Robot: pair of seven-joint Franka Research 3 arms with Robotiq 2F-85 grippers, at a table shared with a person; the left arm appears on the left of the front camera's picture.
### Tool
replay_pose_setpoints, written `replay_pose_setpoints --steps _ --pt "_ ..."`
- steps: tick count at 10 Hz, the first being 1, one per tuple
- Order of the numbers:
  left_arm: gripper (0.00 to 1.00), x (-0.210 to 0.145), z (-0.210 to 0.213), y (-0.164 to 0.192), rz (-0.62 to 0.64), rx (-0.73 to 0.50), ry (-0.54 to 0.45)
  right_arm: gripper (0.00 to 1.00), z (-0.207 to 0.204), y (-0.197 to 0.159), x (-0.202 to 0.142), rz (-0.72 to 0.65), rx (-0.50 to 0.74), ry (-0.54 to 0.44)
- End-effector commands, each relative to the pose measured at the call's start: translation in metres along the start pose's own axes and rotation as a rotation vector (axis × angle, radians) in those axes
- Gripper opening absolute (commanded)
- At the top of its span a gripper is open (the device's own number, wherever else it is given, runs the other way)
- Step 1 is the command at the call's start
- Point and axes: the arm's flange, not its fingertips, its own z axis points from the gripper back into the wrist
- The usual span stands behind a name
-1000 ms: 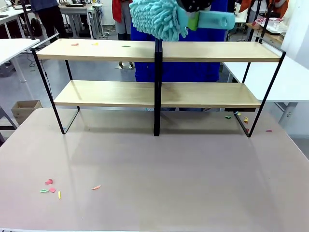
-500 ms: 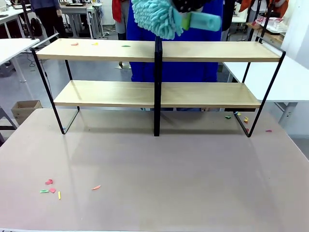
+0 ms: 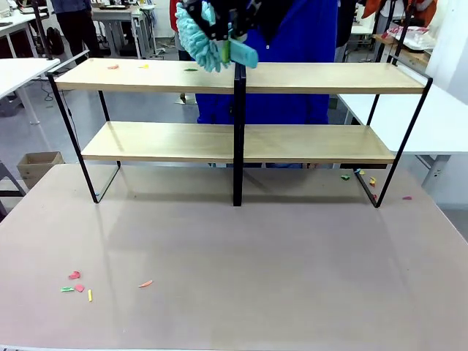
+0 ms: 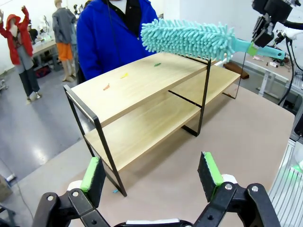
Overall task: Clean the shelves.
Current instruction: Clean another randomly selected level of the Shelf with the Duster.
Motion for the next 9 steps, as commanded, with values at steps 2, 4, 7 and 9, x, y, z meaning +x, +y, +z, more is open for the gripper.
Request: replay_pose_setpoints --steps 2,4,7,9 --pt "1.00 0.000 0.000 0.000 -0.006 0.000 0.008 0.12 0.000 0.027 0.040 -0.068 -0.107 0.033" --pt "1.00 0.000 0.000 0.000 -0.006 0.000 0.008 0.12 -0.015 0.036 0.049 -0.027 -0.080 0.074" --pt "1.00 0.000 0.000 0.000 -0.006 0.000 0.008 0.12 -0.023 0.050 0.071 0.006 -0.054 0.129" --pt "1.00 0.000 0.000 0.000 -0.006 0.000 0.008 0.12 -0.022 0.078 0.083 0.070 0.004 0.156"
